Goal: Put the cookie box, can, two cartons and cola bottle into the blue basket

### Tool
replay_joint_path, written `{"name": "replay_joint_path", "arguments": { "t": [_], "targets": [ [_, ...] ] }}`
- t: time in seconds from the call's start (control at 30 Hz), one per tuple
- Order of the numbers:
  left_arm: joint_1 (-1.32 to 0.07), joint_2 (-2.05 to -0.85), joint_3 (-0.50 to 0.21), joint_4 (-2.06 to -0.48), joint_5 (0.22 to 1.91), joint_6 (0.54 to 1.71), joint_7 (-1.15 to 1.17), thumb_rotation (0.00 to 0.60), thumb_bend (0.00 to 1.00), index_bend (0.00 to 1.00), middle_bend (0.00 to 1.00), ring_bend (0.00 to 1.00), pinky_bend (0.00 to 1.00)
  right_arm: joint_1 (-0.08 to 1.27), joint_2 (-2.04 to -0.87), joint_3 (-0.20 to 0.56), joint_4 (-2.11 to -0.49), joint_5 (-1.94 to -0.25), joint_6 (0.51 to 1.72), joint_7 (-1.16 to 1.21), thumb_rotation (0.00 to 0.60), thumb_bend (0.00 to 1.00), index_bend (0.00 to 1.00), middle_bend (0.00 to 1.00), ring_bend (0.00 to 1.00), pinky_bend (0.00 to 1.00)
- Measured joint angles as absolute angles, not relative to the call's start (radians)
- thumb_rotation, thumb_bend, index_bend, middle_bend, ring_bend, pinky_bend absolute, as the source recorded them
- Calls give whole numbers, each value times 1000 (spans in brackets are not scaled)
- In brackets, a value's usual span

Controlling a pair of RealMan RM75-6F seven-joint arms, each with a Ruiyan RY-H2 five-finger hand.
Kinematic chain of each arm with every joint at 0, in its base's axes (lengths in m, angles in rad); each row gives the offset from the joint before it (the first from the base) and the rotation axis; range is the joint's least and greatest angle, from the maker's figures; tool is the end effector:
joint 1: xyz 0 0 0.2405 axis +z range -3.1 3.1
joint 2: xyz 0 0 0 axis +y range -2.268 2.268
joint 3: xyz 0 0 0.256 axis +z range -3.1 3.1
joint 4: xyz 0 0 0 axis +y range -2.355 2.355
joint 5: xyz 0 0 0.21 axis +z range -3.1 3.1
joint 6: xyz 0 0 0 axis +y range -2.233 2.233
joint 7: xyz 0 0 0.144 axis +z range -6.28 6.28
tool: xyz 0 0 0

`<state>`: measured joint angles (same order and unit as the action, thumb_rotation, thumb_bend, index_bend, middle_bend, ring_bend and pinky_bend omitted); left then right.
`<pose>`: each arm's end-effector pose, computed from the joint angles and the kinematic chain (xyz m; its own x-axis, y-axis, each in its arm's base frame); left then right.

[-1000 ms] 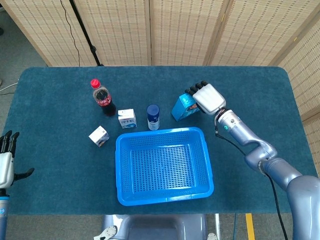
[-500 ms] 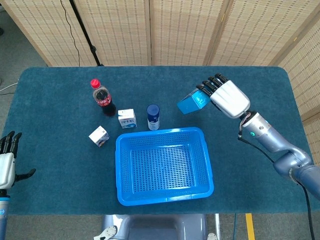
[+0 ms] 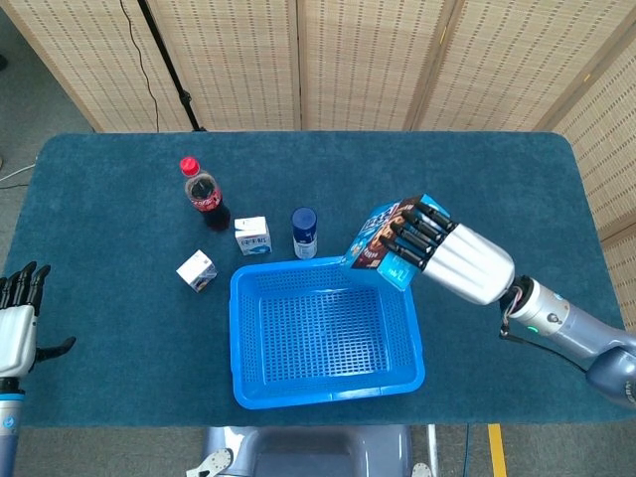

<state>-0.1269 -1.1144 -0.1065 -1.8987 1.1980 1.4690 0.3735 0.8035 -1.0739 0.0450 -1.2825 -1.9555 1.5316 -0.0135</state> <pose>-0.2812 0.1942 0.1511 0.4407 0.0608 0.8956 0.8736 0.2003 -0.4435 -0.1304 -0.3415 0.1773 0.4956 0.5304 0.6878 -0.1816 -0.7111 0.6792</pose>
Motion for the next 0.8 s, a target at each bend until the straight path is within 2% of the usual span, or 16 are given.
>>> {"name": "replay_joint_path", "arguments": {
  "t": [0.27, 0.57, 0.8],
  "targets": [
    [-129, -1113, -105, -1897, 1195, 1462, 367, 600, 0, 0, 0, 0, 0, 876, -1097, 47, -1397, -2072, 1461, -94, 600, 987, 562, 514, 451, 541],
    [-133, -1104, -108, -1889, 1178, 1443, 346, 600, 0, 0, 0, 0, 0, 957, -1161, 1, -1287, -2233, 1385, -144, 600, 997, 563, 514, 451, 540],
    [-139, -1108, -107, -1887, 1174, 1437, 357, 600, 0, 0, 0, 0, 0, 960, -1133, -33, -1247, -2255, 1380, -147, 600, 1000, 565, 514, 451, 537]
  ]
}}
